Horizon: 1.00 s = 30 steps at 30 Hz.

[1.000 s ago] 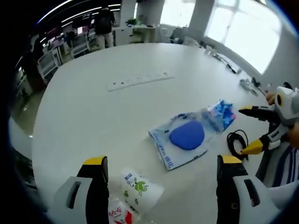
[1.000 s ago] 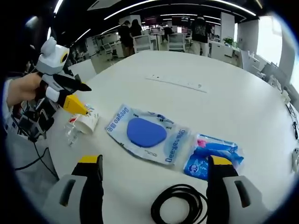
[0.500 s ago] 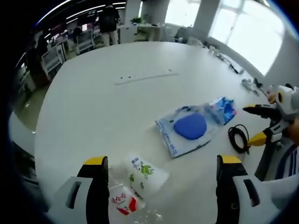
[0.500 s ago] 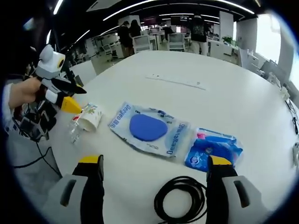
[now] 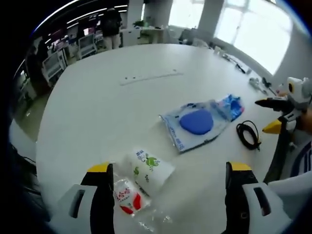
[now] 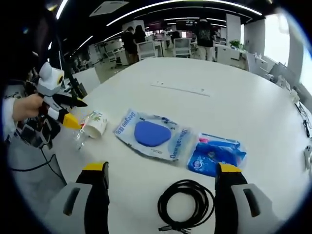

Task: Arrange the tabletop items into an orderly group along one side of the table until the central work area is clear of visible clutter.

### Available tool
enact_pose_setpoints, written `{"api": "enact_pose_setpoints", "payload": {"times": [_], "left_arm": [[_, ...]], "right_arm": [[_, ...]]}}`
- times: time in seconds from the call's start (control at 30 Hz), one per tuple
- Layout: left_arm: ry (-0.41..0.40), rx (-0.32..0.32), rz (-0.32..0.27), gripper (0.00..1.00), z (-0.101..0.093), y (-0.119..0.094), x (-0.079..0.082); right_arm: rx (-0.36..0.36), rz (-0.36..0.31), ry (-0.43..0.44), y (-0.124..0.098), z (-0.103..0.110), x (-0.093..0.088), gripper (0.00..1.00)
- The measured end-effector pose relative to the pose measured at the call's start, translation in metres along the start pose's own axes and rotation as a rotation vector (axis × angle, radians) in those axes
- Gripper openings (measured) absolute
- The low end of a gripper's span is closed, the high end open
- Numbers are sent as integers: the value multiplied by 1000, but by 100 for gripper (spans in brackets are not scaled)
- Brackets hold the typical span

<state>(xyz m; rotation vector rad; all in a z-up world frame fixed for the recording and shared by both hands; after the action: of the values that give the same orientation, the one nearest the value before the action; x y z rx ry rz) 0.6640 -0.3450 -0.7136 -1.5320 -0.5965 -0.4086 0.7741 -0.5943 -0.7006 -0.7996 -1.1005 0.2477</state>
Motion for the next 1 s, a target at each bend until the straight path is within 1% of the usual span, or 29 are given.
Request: {"api": "enact_pose_setpoints", "payload": {"times": [0.07,0.17,0.27,0.37,0.5,0.6,0.67,0.8,0.9,0.93,1.0], "left_arm": [[0,0,2,91,1,0,-5],[-4,4,1,91,3,0,-9],[-21,1,-13,91,5,0,-9],[-20,4,-30,91,5,-3,-9],[6,5,-60,91,3,-7,-9],[21,5,-75,91,2,-8,-11],[0,7,-95,90,3,-7,-12],[-29,4,-101,90,3,-4,-20],[-31,1,-111,89,-2,-5,-27],[-48,5,-124,88,-4,-6,-30],[-68,-3,-128,88,-7,-6,-34]], "right_arm": [[-4,-1,4,-6,1,-5,88],[-9,7,21,-9,-2,-10,86],[-15,-4,34,-13,-4,-14,86],[-18,-8,40,-17,-5,-18,86],[-19,-13,48,-19,-9,-23,86],[-20,-12,60,-22,-9,-28,86],[-19,-19,75,-25,-9,-30,86],[-26,-23,77,-32,-11,-36,86],[-40,-27,93,-37,-15,-43,86],[-44,-28,96,-38,-16,-44,86],[-48,-41,105,-40,-19,-48,86]]}}
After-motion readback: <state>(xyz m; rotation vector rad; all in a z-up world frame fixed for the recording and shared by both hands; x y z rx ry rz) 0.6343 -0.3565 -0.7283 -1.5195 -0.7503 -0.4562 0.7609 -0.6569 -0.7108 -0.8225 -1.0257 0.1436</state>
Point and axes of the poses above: the point that each gripper's makers call its tool centre point, and the gripper's own axes: y roughly forward along the fingers, z roughly to its left, x roughly out of its top, the point moved 1 cm from there along -y, roughly backward along the fingers, and after that the axes turned 7 degrees about x, right-handed, at the moved point
